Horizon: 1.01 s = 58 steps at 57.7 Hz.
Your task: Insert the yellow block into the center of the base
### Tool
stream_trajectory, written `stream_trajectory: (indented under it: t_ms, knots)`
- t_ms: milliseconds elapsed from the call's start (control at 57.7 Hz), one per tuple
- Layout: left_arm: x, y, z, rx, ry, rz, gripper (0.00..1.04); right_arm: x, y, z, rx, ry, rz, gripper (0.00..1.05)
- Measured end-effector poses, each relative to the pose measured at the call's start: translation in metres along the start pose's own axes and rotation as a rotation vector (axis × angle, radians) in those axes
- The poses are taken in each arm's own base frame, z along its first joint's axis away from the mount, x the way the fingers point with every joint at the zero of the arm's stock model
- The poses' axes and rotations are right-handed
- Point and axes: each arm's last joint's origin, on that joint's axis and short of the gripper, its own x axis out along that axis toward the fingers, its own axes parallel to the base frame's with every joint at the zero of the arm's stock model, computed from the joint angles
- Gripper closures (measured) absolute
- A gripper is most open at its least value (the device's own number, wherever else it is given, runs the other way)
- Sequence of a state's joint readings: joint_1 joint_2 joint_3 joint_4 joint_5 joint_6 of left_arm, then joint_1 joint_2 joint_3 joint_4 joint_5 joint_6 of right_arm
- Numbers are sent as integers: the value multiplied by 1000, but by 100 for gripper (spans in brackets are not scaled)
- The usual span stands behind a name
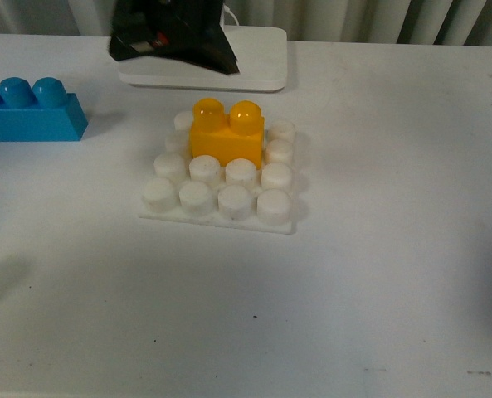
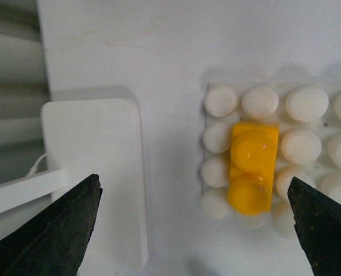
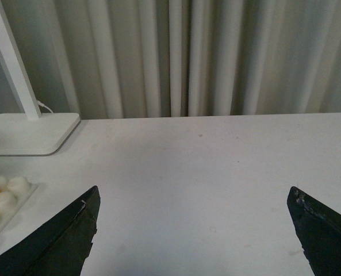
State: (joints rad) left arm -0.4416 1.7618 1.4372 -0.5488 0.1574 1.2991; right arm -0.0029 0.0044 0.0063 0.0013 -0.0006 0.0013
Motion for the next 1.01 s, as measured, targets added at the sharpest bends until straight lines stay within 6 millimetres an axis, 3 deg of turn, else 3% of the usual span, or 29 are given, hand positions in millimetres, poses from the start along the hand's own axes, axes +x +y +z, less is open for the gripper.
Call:
stream_trajectory:
  t_ms: [156, 434, 711, 936, 1006]
  knots:
    - [-32, -19, -14, 1, 15, 169, 6, 0, 0, 0, 0, 0, 0, 9]
    - [-98, -90, -40, -175, -55, 568, 6, 0, 0, 0, 0, 0, 0, 9]
    - [-141, -172, -73, -736, -75, 1012, 6, 0, 0, 0, 0, 0, 0, 9]
    - [-146, -178, -73, -874, -157, 1047, 6, 0, 0, 0, 0, 0, 0, 9]
    - [-145, -181, -75, -976, -203, 1060, 16, 0, 0, 0, 0, 0, 0, 9]
